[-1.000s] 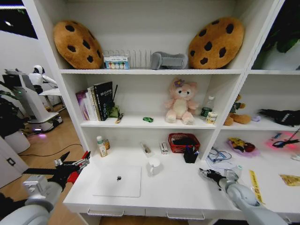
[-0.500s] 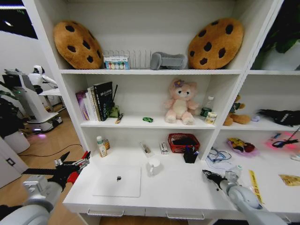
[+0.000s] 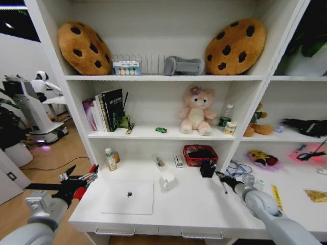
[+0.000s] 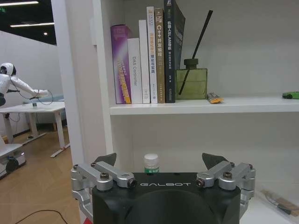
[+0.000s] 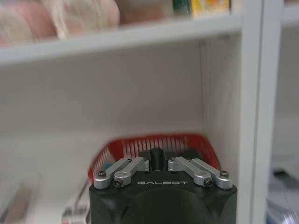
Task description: Organize the objects on the table.
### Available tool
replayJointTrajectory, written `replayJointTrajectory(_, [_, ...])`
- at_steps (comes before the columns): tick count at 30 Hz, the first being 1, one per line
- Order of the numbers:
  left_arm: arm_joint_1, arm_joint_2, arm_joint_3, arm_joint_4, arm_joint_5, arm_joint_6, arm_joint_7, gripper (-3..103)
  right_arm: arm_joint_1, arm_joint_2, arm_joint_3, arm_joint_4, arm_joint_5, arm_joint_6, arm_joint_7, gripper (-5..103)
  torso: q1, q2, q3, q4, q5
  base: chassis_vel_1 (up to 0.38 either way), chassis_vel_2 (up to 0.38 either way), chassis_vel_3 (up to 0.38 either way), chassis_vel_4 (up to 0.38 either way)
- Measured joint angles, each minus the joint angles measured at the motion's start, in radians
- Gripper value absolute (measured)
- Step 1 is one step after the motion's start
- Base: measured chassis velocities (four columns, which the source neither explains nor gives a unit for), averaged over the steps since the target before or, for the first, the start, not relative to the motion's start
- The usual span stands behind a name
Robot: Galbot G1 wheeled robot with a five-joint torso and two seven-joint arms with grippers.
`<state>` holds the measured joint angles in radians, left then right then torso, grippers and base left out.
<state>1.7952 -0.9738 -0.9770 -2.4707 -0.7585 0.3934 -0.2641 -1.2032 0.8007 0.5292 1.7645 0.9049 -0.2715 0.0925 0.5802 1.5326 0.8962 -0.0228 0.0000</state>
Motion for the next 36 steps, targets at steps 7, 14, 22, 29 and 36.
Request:
replayJointTrajectory(7, [0.000,0.000,0.000,0.000,0.000,0.000,0.000,100,0.251,0.066,-0.189,-0.241,-0.218,0.295,0.025,13,0.000,0.000,0.000,0.0006,0.0003,0.000,0.000,0.000,0.000])
replayJointTrajectory(14, [0.000,0.000,0.000,0.000,0.000,0.000,0.000,100,0.305,0.119,-0.275,-0.364,-0.326,0.477,0.043,13,0.000,0.000,0.000,0.0001,0.0000,0.000,0.000,0.000,0.000])
replayJointTrajectory(22, [0.000,0.000,0.000,0.000,0.000,0.000,0.000,100,0.329,0.135,-0.298,-0.427,-0.390,0.569,0.049,13,0.000,0.000,0.000,0.0002,-0.0002,0.000,0.000,0.000,0.000])
replayJointTrajectory(29, [0.000,0.000,0.000,0.000,0.000,0.000,0.000,100,0.337,0.146,-0.297,-0.473,-0.427,0.615,0.018,21,0.000,0.000,0.000,0.0002,-0.0001,0.000,0.000,0.000,0.000])
replayJointTrajectory(36, [0.000,0.000,0.000,0.000,0.000,0.000,0.000,100,0.322,0.150,-0.296,-0.463,-0.424,0.619,0.012,48,0.000,0.000,0.000,0.0002,0.0000,0.000,0.000,0.000,0.000])
